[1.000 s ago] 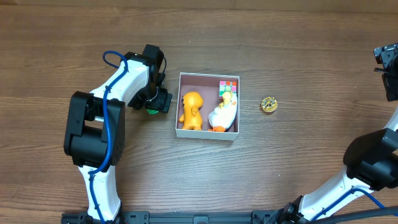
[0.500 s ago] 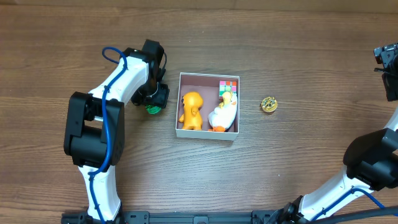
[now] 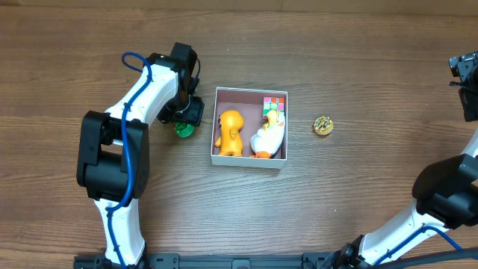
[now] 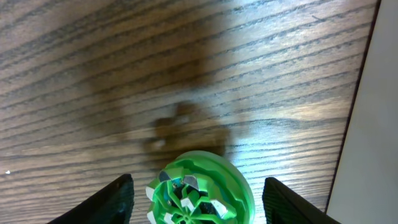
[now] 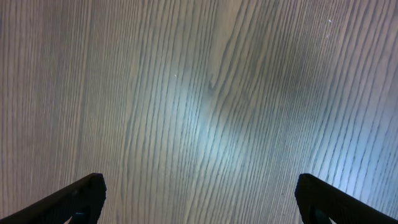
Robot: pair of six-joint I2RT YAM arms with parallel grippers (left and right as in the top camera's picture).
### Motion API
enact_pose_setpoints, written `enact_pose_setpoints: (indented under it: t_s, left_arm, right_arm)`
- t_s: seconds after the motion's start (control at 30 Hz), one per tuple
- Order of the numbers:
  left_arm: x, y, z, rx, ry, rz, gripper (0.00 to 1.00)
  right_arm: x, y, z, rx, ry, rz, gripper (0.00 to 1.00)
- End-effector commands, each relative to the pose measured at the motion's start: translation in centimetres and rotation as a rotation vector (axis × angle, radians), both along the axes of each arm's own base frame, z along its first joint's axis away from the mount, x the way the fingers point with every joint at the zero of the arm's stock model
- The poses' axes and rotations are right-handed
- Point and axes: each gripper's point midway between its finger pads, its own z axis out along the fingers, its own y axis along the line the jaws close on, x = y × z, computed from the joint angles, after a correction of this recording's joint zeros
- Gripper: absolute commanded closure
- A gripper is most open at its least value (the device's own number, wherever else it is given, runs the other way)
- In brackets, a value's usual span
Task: Pack container
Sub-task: 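Close the left gripper on the green round toy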
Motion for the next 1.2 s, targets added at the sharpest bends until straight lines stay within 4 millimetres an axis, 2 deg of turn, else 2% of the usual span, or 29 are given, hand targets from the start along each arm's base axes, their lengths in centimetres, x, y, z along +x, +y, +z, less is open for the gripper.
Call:
enact_pose_setpoints:
  t_s: [0.0,0.5,0.9,1.17]
  left_arm:
    - [0.0,0.2,0.0,0.011,0.014,0.010,0.33]
    - [-1.1,0.3,-0.3,0.013,0.057,0.012,0.32]
    - [-1.2,0.3,-0.3,0.014,0.059,0.012,0.41]
    - [-1.8,0.5,-0.7,0.019,0.078,0.012,0.34]
  right_arm:
    - [-0.1,-0.2,0.0,-0.009,0.008,0.003,0.00]
    - [-0.1,-0.2,0.0,-0.009,0.008,0.003,0.00]
    - [-0.1,-0.2,0.0,-0.009,0.008,0.003,0.00]
    - [-0.1,-0.2,0.0,-0.009,0.008,0.003,0.00]
